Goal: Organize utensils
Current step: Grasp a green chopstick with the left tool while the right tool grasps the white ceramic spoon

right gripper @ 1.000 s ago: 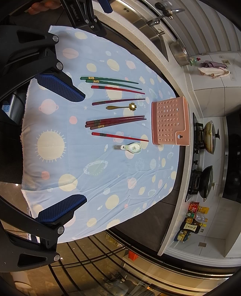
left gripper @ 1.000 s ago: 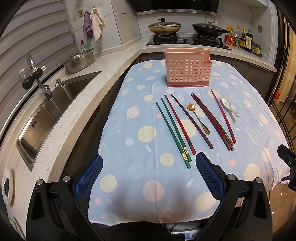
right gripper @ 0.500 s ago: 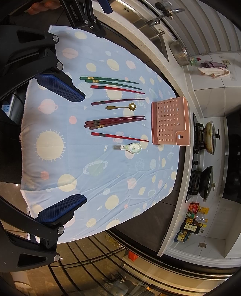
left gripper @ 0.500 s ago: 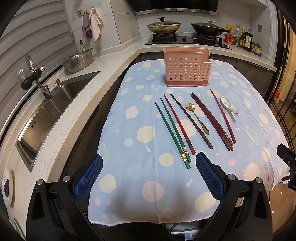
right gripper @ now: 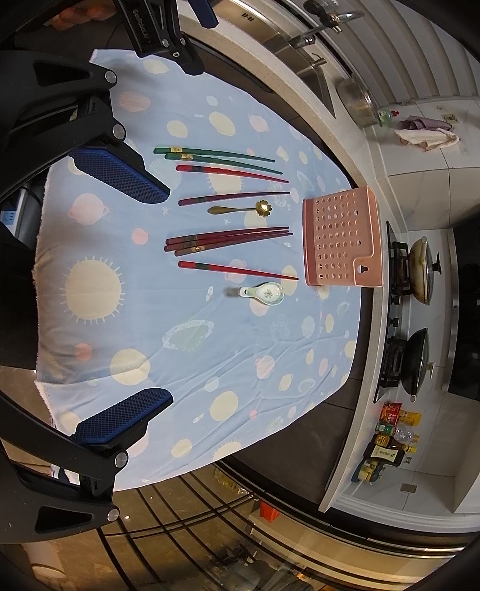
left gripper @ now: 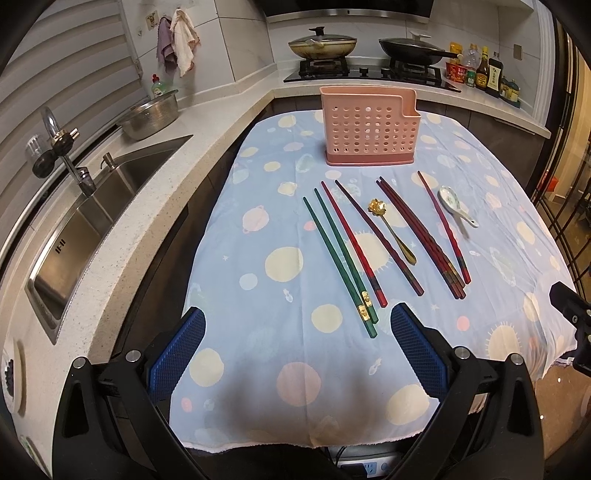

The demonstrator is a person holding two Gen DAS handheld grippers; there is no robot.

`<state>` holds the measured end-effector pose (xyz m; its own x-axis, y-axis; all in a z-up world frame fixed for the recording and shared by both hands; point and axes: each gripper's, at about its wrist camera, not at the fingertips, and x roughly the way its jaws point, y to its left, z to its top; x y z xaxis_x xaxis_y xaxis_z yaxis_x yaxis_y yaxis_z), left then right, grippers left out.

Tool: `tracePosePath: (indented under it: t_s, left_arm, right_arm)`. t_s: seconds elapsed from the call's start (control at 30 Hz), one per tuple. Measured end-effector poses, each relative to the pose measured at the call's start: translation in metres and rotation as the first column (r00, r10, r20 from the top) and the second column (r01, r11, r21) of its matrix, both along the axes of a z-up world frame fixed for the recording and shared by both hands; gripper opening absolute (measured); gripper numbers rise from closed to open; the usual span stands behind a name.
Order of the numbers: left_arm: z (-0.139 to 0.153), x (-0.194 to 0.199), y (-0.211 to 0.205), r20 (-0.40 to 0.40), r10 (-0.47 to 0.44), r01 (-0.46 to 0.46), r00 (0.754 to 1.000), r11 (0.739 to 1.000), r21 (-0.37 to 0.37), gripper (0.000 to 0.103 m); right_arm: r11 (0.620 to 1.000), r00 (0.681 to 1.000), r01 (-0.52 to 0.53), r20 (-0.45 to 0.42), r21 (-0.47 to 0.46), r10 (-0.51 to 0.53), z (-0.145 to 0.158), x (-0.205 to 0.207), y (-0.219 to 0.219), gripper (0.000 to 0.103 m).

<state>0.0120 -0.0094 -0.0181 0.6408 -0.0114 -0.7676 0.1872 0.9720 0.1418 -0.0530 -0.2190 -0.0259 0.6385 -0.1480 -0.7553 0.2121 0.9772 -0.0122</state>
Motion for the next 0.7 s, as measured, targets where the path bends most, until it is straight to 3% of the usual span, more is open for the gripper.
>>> tracePosePath:
  t_s: [0.13, 0.43, 0.7]
  left_arm:
    - [-0.008, 0.015, 0.002, -0.025, 0.012, -0.012, 1.0, 1.0, -0.013, 0.096]
    - [-0.045, 0.069, 0.012, -0.113, 0.055, -0.071, 0.992, 0.987, -0.143, 0.096]
    - [-0.087, 0.088, -0.002, -0.187, 0.04, -0.063, 0.981, 0.991, -0.115, 0.095]
  right_arm:
    - [1.0, 1.0, 0.007, -0.002, 0.028, -0.007, -0.011, 0.017, -0.01, 0.096]
    - [0.997, 0.999, 0.039, 0.02, 0.068, -0.041, -0.026, 0.068, -0.034, 0.096]
    - [0.995, 0.999, 0.046, -0.002, 0.092, -0.046, -0.04, 0.088, -0.035, 0.096]
